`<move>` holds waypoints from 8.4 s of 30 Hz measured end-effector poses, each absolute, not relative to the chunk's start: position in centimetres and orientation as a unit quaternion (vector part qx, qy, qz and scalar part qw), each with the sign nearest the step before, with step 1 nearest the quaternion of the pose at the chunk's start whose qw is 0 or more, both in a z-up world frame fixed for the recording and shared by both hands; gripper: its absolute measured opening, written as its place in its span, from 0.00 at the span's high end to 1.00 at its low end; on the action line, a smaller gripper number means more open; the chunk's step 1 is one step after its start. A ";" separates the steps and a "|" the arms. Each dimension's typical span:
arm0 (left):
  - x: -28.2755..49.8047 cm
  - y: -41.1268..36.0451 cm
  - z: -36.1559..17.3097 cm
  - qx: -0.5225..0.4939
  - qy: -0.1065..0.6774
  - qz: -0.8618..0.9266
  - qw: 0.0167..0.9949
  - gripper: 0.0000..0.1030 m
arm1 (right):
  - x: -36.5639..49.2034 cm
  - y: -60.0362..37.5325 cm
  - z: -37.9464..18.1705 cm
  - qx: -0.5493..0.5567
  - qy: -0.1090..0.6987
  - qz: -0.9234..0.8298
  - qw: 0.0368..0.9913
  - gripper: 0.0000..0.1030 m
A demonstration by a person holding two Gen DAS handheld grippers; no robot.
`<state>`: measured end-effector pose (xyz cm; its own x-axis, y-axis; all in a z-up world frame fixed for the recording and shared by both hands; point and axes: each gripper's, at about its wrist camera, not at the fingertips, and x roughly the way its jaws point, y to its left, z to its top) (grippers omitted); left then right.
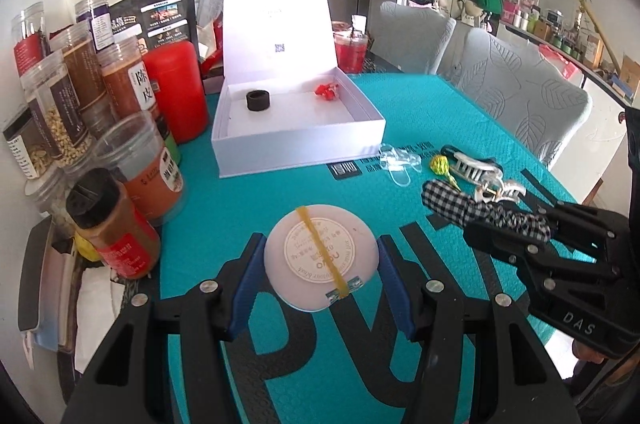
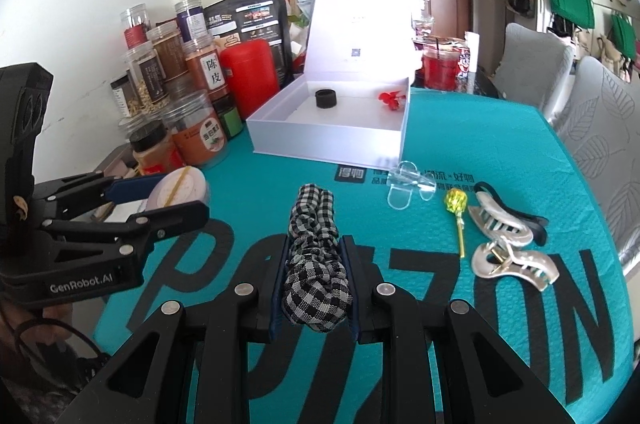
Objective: Organize rigid objects
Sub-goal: 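Carry the scrunchie and cream compact over the white box with both tools, then open the right tool to drop the scrunchie in the box while the left tool releases the compact, then withdraw both tools from the box back toward the remaining items, then close the left tool around the clear plastic airplane-shaped holder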
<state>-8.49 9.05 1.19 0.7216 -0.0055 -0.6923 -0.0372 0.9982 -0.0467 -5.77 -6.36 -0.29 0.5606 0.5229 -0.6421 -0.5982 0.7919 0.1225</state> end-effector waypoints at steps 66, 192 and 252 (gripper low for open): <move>16.2 15.0 7.8 -0.041 0.303 0.008 0.952 0.46 | 16.1 0.8 6.2 -0.106 0.294 0.306 0.899 0.77; -2.2 10.8 12.0 -0.013 0.285 0.077 0.955 0.03 | -0.4 -6.7 11.1 -0.063 0.240 0.205 0.947 0.16; 7.5 0.5 -2.8 -0.024 0.438 0.033 0.898 0.03 | 3.5 -18.8 -4.0 -0.009 0.384 0.100 0.918 0.15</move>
<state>7.54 0.53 -2.76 0.6142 0.0387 -0.7882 -0.0808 0.9966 -0.0141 3.51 -18.76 -3.98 0.6847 0.1762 -0.7072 -0.1901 0.9799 0.0600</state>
